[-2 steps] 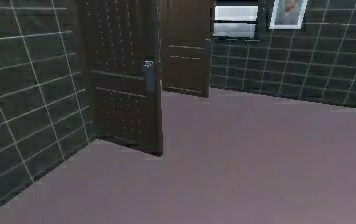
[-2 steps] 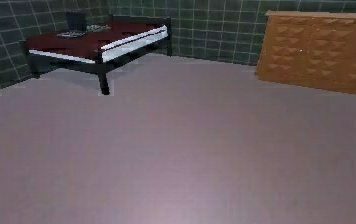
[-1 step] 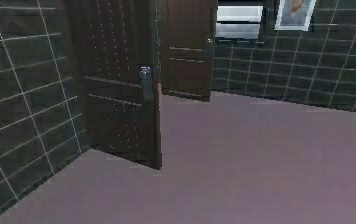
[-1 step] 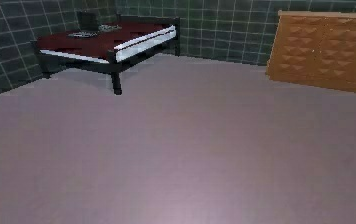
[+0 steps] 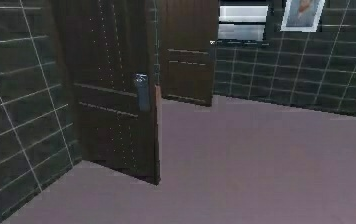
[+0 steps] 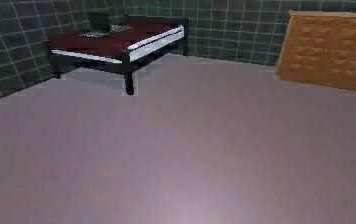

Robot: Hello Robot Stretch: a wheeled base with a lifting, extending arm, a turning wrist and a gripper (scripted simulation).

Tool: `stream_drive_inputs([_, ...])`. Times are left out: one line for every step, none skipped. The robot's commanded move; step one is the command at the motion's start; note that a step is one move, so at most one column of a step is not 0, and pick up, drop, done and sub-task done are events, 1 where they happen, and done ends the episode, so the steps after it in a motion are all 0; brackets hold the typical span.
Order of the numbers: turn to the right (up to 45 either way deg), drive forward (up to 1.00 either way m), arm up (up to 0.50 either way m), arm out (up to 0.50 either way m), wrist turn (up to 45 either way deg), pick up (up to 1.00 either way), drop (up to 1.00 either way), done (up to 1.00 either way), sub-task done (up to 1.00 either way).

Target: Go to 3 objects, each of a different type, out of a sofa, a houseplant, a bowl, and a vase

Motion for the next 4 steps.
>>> stream_drive_inputs([15.0,0.00,0.00,0.00,0.0,0.00,0.00,0.00,0.00])
stream_drive_inputs([0.0,0.85,0.00,0.00,0.0,0.00,0.00,0.00,0.00])
stream_drive_inputs([-6.0,0.00,0.00,0.00,0.0,0.00,0.00,0.00,0.00])
stream_drive_inputs([0.0,1.00,0.00,0.00,0.0,0.00,0.00,0.00,0.00])
